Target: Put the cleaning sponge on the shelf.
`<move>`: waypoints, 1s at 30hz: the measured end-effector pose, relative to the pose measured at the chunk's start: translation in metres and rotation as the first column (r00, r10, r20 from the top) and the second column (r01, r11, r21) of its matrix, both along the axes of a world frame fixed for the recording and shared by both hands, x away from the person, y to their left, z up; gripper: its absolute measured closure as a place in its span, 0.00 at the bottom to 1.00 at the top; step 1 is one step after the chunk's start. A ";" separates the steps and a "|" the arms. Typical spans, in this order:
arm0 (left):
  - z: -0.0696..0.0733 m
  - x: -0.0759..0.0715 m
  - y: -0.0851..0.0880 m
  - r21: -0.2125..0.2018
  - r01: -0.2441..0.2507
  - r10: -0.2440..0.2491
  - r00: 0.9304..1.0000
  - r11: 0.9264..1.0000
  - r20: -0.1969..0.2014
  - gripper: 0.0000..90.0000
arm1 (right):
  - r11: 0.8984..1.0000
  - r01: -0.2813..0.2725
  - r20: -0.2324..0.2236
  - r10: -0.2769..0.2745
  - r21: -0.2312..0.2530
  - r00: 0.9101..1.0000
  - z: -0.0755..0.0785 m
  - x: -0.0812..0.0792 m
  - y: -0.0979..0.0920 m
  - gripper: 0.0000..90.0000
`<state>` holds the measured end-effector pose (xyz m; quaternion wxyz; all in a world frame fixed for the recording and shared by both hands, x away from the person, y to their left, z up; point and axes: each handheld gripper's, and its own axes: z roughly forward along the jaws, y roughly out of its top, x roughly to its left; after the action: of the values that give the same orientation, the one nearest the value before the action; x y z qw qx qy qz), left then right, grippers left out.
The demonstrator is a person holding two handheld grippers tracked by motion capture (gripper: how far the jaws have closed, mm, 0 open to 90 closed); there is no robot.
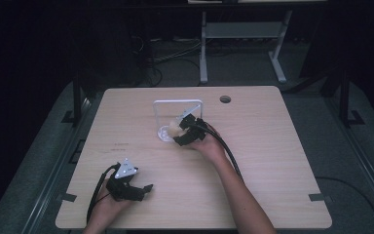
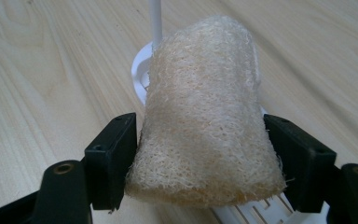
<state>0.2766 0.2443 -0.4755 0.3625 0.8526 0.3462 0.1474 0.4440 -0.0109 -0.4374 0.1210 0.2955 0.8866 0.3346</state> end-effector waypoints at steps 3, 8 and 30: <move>0.000 0.000 0.000 0.000 0.000 0.000 1.000 1.000 0.000 0.14 | 1.000 0.000 -0.003 0.000 -0.007 1.000 -0.002 0.001 0.004 0.31; 0.000 0.000 0.000 0.003 0.002 -0.002 1.000 1.000 0.001 0.14 | 1.000 0.000 -0.003 0.000 -0.012 1.000 -0.002 0.004 0.008 0.31; 0.000 0.000 0.001 0.009 0.004 -0.004 1.000 1.000 0.001 0.14 | 1.000 -0.004 0.007 0.004 -0.001 1.000 0.009 0.000 0.005 0.26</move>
<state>0.2766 0.2448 -0.4752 0.3593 0.8548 0.3436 0.1486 0.4441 -0.0059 -0.4283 0.1237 0.2926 0.8870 0.3352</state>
